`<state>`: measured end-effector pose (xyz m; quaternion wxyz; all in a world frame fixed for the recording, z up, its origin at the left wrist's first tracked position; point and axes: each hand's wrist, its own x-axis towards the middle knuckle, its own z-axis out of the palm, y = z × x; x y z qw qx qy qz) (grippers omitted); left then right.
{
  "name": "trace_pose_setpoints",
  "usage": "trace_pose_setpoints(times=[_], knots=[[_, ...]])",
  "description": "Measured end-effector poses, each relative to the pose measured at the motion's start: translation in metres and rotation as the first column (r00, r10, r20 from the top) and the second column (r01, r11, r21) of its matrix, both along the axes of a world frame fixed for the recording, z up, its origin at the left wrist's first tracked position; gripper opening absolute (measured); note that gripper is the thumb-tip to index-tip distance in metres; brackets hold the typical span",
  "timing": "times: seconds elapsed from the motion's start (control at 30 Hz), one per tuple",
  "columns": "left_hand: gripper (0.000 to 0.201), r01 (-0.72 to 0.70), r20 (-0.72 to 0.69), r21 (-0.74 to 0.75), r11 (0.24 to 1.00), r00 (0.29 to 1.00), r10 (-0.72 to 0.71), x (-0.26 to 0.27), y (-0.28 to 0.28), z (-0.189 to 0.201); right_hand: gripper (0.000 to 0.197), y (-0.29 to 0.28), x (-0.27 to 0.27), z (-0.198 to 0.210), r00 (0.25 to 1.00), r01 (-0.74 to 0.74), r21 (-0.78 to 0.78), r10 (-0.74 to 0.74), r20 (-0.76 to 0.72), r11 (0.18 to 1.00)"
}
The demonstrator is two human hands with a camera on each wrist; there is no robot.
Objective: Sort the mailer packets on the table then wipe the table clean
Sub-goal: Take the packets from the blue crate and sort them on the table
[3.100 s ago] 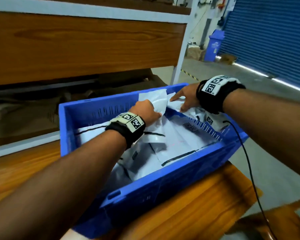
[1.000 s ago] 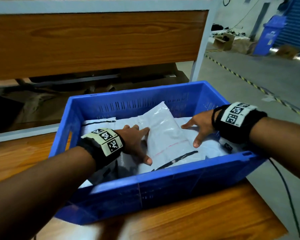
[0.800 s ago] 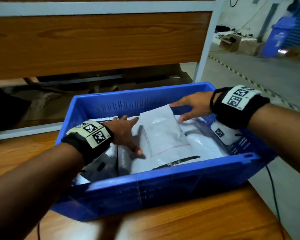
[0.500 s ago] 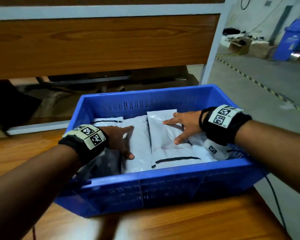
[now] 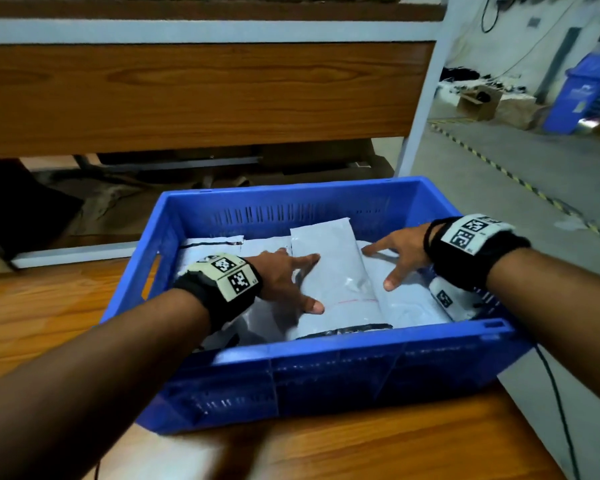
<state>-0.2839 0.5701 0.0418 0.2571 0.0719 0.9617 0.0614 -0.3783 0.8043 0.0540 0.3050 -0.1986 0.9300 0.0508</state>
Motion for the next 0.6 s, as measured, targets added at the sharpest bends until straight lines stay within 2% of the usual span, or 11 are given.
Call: trace_pose_setpoints(times=[0.1, 0.27, 0.33, 0.4, 0.47, 0.53, 0.6], knots=[[0.098, -0.045, -0.058, 0.101, 0.994, 0.997, 0.051, -0.001, -0.016, 0.015, 0.086, -0.008, -0.003, 0.025, 0.992, -0.037, -0.035, 0.032, -0.125, 0.999], [0.075, -0.115, -0.221, 0.328, 0.938, 0.956, 0.195, 0.016, -0.061, 0.052, 0.066, -0.065, 0.014, 0.083, 0.923, -0.239, -0.136, 0.182, -0.339, 0.961], [0.07, -0.176, -0.244, 0.444, 0.879, 0.92, 0.308, 0.029, -0.091, 0.07, 0.058, -0.099, 0.025, 0.099, 0.889, -0.33, -0.177, 0.242, -0.389, 0.927], [0.072, -0.242, -0.249, 0.581, 0.777, 0.856, 0.453, 0.047, -0.124, 0.084, 0.054, -0.137, 0.039, 0.11, 0.844, -0.426, -0.184, 0.315, -0.435, 0.886], [0.06, -0.282, -0.247, 0.689, 0.668, 0.775, 0.581, 0.073, -0.159, 0.092, 0.051, -0.177, 0.058, 0.121, 0.8, -0.508, -0.194, 0.375, -0.469, 0.84], [0.044, -0.307, -0.252, 0.724, 0.618, 0.716, 0.651, 0.104, -0.192, 0.097, 0.049, -0.218, 0.079, 0.131, 0.75, -0.58, -0.18, 0.435, -0.498, 0.794], [0.035, -0.319, -0.26, 0.745, 0.585, 0.67, 0.695, 0.136, -0.227, 0.097, 0.048, -0.26, 0.103, 0.138, 0.715, -0.63, -0.165, 0.484, -0.505, 0.759]])
